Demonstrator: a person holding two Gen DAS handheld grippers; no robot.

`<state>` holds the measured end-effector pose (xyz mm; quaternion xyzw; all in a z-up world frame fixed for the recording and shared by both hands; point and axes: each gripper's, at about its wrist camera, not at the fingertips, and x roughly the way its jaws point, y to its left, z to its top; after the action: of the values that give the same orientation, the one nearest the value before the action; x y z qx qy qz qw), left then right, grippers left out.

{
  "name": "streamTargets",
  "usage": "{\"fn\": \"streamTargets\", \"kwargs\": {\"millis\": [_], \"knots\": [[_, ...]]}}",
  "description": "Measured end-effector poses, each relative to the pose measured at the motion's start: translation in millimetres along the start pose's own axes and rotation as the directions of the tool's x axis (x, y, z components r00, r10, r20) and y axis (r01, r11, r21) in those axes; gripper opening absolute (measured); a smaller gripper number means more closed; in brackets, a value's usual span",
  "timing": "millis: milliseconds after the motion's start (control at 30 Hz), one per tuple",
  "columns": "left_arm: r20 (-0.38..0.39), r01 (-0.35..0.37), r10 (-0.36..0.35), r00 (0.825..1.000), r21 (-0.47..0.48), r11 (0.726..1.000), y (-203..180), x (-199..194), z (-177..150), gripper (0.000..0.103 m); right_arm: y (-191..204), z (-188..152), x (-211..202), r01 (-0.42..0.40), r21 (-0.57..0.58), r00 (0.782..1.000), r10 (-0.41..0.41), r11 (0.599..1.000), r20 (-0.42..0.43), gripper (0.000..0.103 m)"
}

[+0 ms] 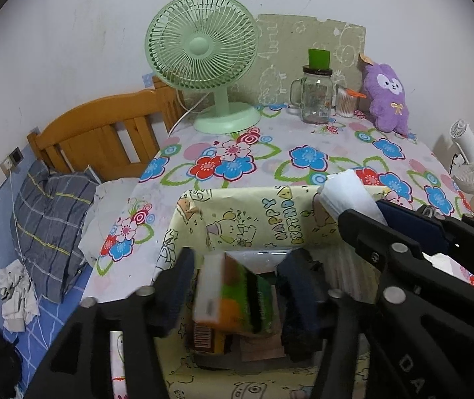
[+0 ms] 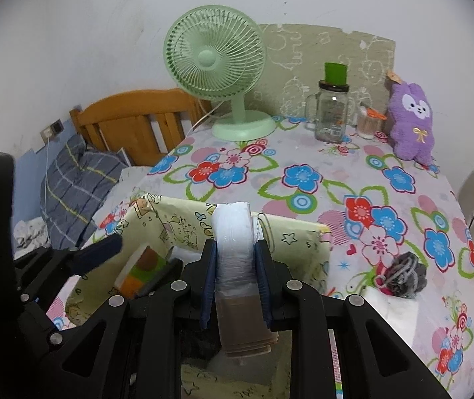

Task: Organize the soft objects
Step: 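Open both grippers to drop the green box and white pack into the fabric box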

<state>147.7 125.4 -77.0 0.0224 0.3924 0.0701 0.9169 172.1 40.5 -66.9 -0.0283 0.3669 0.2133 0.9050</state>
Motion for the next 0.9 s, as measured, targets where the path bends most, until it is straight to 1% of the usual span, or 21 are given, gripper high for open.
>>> {"fn": "streamTargets", "kwargs": {"millis": [33,167,300,367,433,500,533,667,800,900], "knots": [[-0.002,0.000,0.000,1.000,0.000,1.000,0,0,0,0.068,1,0,3,-0.009,-0.008,1.000,0.009,1.000,-0.005,0.026],[-0.013,0.017,-0.017,1.000,-0.013,1.000,4,4,-1,0.072,2,2,11,-0.044,-0.019,0.999,0.044,0.999,-0.013,0.026],[-0.031,0.023,-0.024,0.999,-0.022,0.999,5,10,0,0.076,4,3,19,-0.065,-0.023,0.997,0.064,0.998,-0.036,0.029],[-0.034,0.030,-0.030,0.999,-0.026,0.999,6,11,0,0.077,3,4,24,-0.068,-0.017,0.996,0.067,0.998,-0.056,0.038],[-0.041,0.042,-0.043,0.998,-0.032,0.999,6,11,0,0.080,0,4,25,-0.057,0.003,0.997,0.057,0.998,-0.058,0.069],[-0.034,0.050,-0.051,0.998,-0.040,0.998,6,9,0,0.083,-3,2,22,-0.033,0.037,0.999,0.035,0.999,-0.041,0.081],[-0.023,0.050,-0.051,0.998,-0.039,0.998,5,7,0,0.085,-5,1,21,-0.031,0.047,0.999,0.033,0.998,-0.036,0.083],[-0.013,0.064,-0.065,0.998,-0.035,0.997,2,2,1,0.088,-7,3,15,-0.021,0.039,0.999,0.022,0.999,-0.029,0.083],[-0.002,0.063,-0.064,0.998,-0.033,0.997,-4,-3,2,0.097,-10,3,5,0.005,0.018,1.000,-0.005,1.000,-0.011,0.083],[0.009,0.068,-0.068,0.998,-0.032,0.997,-8,-10,2,0.099,-14,3,-3,0.011,0.016,1.000,-0.011,1.000,0.000,0.084]]}}
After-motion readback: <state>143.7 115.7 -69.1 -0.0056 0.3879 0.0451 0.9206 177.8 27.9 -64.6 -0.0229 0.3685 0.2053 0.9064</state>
